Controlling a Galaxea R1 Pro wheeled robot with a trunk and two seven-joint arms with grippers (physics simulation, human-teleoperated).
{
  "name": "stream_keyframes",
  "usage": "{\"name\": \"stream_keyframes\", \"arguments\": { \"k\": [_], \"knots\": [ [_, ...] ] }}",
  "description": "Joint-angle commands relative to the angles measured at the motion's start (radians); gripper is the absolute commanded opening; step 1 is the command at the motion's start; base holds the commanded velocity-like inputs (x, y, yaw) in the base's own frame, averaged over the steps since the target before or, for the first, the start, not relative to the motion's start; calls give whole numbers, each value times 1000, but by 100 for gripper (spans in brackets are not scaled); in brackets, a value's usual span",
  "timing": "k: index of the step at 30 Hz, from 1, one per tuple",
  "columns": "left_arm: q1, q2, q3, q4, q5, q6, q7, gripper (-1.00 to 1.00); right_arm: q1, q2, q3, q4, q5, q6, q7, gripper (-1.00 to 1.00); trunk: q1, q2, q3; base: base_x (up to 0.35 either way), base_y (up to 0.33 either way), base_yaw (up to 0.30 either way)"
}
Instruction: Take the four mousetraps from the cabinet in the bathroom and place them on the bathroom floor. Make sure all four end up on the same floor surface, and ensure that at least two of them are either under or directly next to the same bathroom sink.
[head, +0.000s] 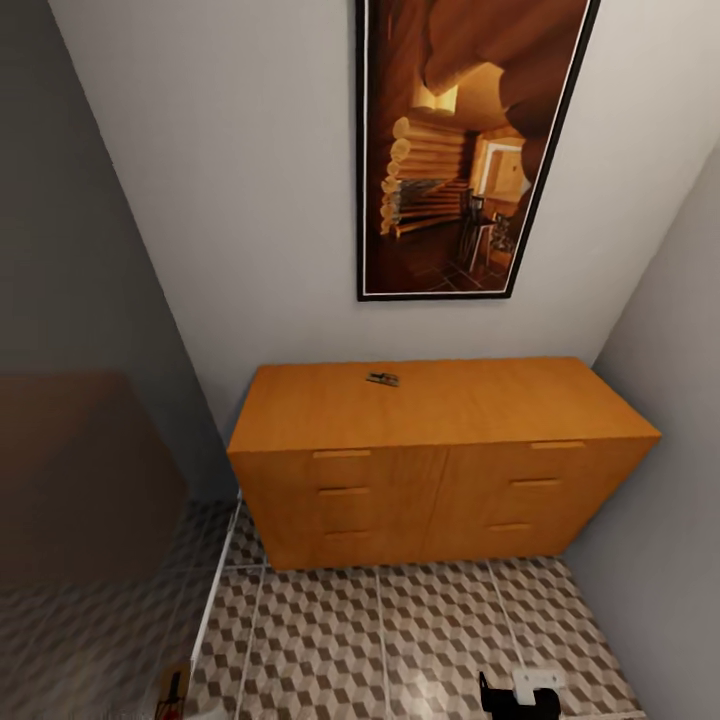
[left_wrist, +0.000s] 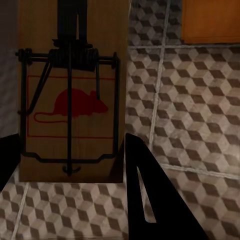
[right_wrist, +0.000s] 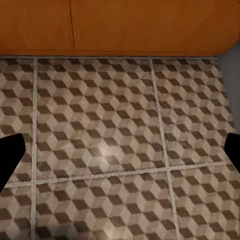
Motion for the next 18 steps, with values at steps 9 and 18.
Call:
{"name": "stream_keyframes", "arguments": {
  "k": [9,18],
  "knots": [
    [-1,-1,-6,4,-5,-2,6,-100,0,0,9,0,-7,-2,-4,100,1,-2,-2,0,-17,253],
    [-1,-1,-6,4,-5,-2,6,-100,0,0,9,0,-7,-2,-4,100,1,-2,-2,0,-1,253]
  ]
}}
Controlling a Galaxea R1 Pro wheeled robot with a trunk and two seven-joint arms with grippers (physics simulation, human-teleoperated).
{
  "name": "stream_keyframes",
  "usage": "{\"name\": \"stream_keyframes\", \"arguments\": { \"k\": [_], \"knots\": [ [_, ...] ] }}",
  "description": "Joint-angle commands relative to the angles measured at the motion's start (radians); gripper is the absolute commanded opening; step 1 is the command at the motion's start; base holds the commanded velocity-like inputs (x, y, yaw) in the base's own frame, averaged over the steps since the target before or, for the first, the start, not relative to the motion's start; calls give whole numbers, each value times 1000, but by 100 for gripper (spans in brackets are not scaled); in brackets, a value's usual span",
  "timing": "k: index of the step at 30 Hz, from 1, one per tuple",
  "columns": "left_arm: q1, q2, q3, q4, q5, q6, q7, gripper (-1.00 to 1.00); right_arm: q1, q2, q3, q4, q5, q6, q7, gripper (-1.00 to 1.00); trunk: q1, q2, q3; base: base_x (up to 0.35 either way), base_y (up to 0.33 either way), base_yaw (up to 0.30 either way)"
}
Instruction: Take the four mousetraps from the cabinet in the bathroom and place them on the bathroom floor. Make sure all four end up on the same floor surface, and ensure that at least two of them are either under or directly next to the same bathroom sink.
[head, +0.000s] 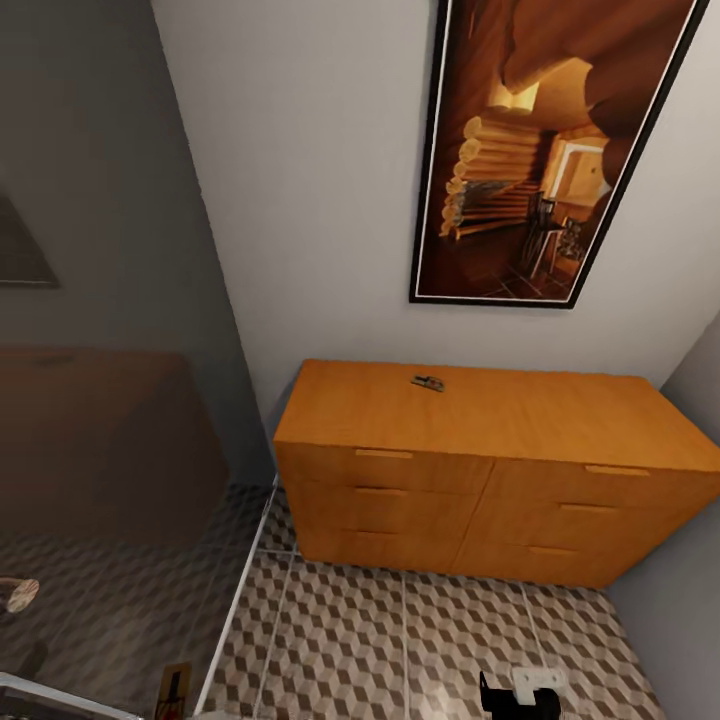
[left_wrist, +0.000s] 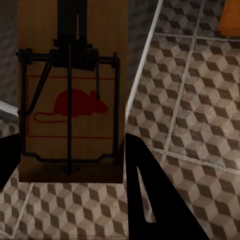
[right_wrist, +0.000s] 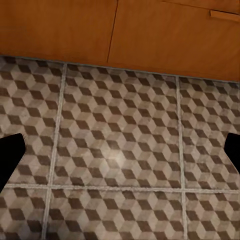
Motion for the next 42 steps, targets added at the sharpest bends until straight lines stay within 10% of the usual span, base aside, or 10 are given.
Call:
{"name": "stream_keyframes", "arguments": {
  "k": [1,42],
  "knots": [
    [-1,-1,-6,4,-5,-1,6,-100,0,0,9,0,-7,-2,-4,100,1,-2,-2,0,0,252],
    [-1,-1,-6,4,-5,-1,6,-100,0,-7,6,-127,-6,21,-64,100,1,-2,-2,0,0,36]
  ]
}}
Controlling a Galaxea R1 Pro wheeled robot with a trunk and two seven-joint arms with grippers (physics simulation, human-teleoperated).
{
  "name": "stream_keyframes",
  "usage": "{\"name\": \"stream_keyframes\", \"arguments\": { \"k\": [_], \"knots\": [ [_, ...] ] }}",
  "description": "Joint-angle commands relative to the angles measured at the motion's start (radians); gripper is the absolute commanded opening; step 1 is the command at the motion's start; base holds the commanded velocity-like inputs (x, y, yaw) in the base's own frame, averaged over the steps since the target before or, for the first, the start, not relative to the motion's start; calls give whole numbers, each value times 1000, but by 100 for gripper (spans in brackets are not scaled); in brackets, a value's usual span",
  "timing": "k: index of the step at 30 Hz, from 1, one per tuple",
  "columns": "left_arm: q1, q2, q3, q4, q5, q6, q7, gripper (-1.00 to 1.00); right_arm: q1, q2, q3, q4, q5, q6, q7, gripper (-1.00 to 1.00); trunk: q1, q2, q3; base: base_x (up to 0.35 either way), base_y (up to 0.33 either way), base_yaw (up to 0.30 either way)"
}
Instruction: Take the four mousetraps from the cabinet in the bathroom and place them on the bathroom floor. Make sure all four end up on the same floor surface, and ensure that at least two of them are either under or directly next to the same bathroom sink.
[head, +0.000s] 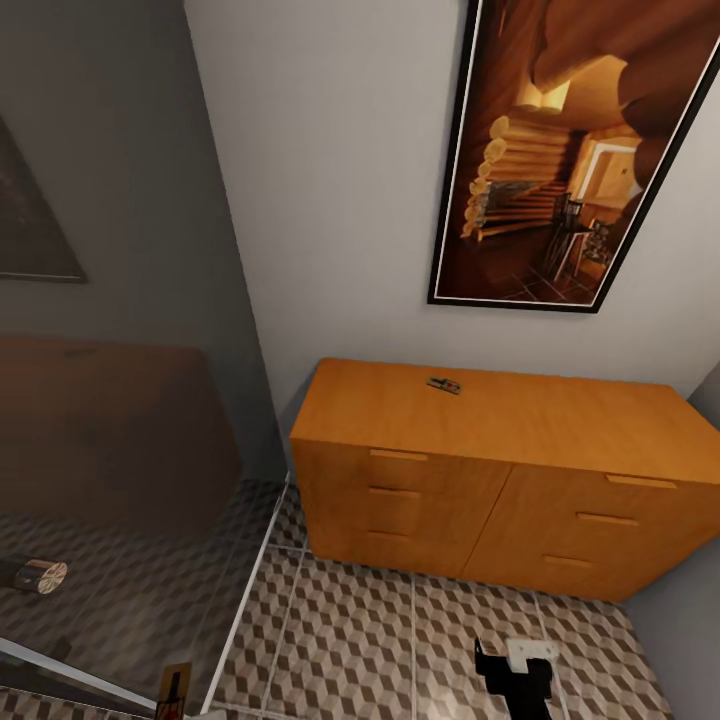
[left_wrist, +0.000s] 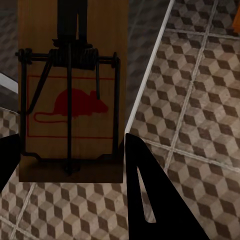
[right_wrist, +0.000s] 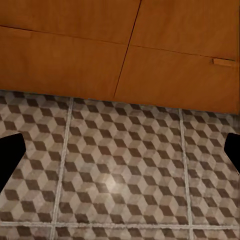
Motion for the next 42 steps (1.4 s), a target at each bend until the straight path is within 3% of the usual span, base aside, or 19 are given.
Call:
{"name": "stream_keyframes", "arguments": {
  "k": [1,7,10,17,23,27,34,37,42],
  "knots": [
    [-1,-1,-6,3,-5,-2,6,-100,-1,-1,8,-29,-8,13,-27,100,1,-2,-2,0,0,0],
    [-1,-4,-6,3,-5,-2,6,-100,-1,-10,10,-201,-7,113,-113,100,1,-2,-2,0,0,0],
    [-1,-4,-6,3,-5,-2,6,-100,-1,-36,10,-284,-8,163,-124,100,1,-2,-2,0,0,0],
    [-1,-4,-6,3,-5,-2,6,-100,-1,-105,10,-506,-10,366,-129,100,1,-2,-2,0,0,0],
    [-1,-4,-6,3,-5,-2,6,-100,-1,-135,9,-626,-10,489,-129,100,1,-2,-2,0,0,0],
    [-1,-4,-6,3,-5,-2,6,-100,-1,-140,7,-695,-11,560,-129,100,1,-2,-2,0,0,0],
    [-1,-4,-6,3,-5,-2,6,-100,-1,-143,3,-883,-10,768,-130,100,1,-2,-2,0,0,0],
    [-1,-4,-6,3,-5,-2,6,-100,-1,-143,-20,-963,-10,846,-131,100,1,-2,-2,0,0,0],
    [-1,-4,-6,3,-5,-2,6,-100,-1,-143,-100,-1070,-11,971,-131,100,1,-2,-2,0,0,0]
  ]
}}
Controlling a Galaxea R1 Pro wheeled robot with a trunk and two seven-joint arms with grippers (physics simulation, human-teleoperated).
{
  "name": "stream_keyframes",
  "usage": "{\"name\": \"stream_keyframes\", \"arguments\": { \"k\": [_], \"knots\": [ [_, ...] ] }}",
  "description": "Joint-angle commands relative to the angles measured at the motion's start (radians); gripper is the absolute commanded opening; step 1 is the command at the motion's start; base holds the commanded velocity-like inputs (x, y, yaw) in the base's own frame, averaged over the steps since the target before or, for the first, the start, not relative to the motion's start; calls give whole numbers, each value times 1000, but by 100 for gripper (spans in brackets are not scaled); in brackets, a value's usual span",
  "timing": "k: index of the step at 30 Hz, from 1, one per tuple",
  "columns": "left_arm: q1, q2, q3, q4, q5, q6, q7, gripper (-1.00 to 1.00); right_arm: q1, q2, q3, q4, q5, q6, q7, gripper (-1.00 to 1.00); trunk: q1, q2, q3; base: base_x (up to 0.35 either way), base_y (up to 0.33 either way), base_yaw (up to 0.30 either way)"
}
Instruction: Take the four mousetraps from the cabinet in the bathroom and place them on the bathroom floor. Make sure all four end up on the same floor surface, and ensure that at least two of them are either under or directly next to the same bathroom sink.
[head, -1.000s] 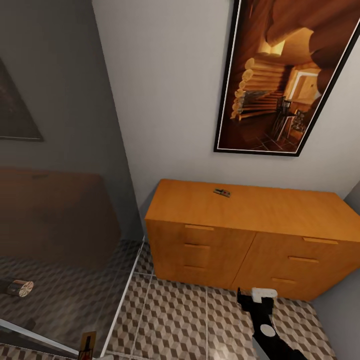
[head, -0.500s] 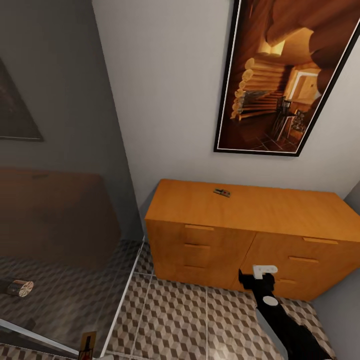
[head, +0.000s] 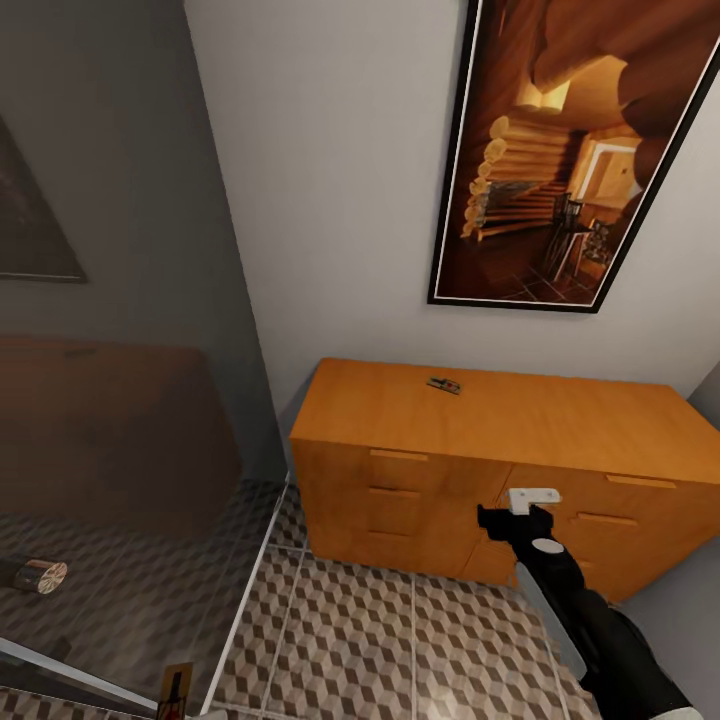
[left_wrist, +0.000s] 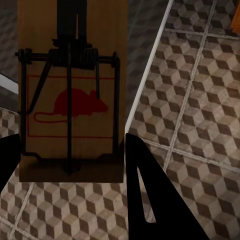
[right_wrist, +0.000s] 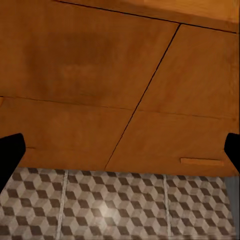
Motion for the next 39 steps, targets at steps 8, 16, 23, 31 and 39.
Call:
{"name": "stream_keyframes", "arguments": {
  "k": [8,16,23,31,39],
  "knots": [
    [-1,-1,-6,4,-5,-2,6,-100,-1,0,-114,-174,-11,198,-10,100,1,-2,-2,0,0,0],
    [-1,-1,-6,4,-5,-2,6,-100,-4,-25,-127,-245,-10,293,-10,100,1,-2,-2,0,0,0],
    [-1,-1,-6,4,-5,-2,6,-100,-67,-44,-131,-263,-10,393,-8,100,1,-2,-2,0,0,0],
    [-1,-3,-6,4,-5,-2,6,-100,-288,-46,-131,-251,-9,474,-10,100,1,-2,-2,0,0,0],
    [-1,-12,-6,4,-5,-2,6,-100,-453,-37,-127,-100,-12,478,-8,100,1,-2,-2,0,0,0]
  ]
}}
